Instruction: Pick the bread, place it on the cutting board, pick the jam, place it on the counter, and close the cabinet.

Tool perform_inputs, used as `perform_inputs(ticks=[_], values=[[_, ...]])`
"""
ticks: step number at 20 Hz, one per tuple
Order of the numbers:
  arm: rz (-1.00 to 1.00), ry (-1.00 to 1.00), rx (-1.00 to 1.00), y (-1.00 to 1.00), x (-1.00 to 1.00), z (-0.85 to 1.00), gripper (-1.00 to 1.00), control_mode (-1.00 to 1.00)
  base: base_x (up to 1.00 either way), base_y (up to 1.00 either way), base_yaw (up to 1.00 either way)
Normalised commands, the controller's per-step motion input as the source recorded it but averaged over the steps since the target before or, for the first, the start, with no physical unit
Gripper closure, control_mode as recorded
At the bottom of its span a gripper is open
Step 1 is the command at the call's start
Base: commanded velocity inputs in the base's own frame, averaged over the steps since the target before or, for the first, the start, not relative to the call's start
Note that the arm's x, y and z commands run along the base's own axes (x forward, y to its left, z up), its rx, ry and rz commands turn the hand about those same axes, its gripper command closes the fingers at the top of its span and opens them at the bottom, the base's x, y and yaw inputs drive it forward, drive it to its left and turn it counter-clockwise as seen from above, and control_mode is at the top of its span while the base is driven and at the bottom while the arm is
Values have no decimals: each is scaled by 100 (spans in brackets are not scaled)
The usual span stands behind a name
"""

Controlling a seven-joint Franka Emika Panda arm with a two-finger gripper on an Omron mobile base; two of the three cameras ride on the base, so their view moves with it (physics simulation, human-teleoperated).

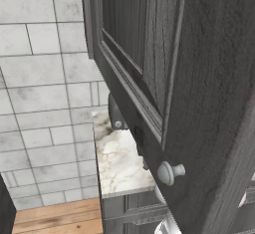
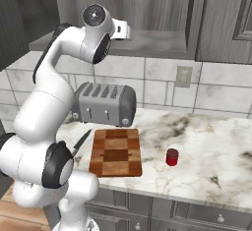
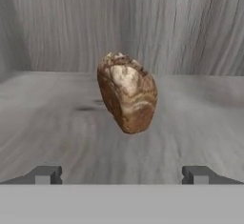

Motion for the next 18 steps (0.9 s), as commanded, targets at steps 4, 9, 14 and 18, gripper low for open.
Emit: perform_inputs(ticks=[4, 9, 14, 18], values=[[0, 0, 0, -1, 42, 0, -100, -100, 0, 0, 0], [0, 0, 0, -10, 35, -4, -100, -100, 0, 0, 0], [0, 0, 0, -17, 32, -1, -100, -100, 0, 0, 0], [0, 0, 0, -8, 31, 0, -100, -100, 0, 0, 0]])
